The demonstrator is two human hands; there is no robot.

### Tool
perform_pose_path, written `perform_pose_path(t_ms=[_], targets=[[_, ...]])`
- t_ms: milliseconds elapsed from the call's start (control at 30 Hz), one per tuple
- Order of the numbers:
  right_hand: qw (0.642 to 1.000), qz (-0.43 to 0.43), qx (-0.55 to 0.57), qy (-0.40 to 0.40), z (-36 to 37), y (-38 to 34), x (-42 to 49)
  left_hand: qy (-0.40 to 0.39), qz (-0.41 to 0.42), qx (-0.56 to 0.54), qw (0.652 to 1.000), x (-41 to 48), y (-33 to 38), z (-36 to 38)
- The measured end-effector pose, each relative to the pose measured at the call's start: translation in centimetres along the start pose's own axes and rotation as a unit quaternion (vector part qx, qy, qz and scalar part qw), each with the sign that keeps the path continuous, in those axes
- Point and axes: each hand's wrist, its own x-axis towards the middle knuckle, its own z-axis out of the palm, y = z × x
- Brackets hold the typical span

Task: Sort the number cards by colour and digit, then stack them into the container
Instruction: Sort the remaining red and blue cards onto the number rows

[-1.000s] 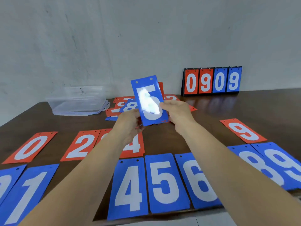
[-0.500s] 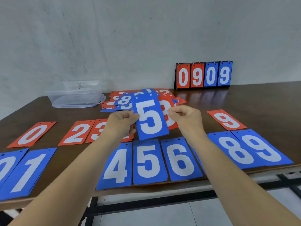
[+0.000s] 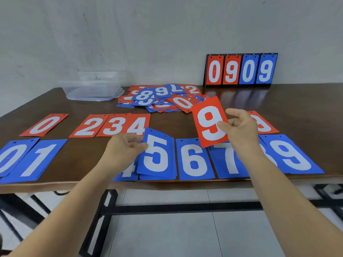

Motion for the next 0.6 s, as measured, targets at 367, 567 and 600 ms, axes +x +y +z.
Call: perform_pose_path(t_ms=[367,567,600], targets=[[1.0,0.005,-0.012,0.017,-2.3,0.9,0.6,0.061,0.037,0.259,0.963,-0.6,-0.1,2.4],[0.997,0.032,-0.045,0.046,-6.0,1.7,3.6,0.062,0.036,0.327,0.942,0.1,0.9,3.2],[0.997,0.043,-0.045,0.051,-6.7,2.0,4.6,0.069,0.049,0.331,0.94,0.4,1.3,3.5]])
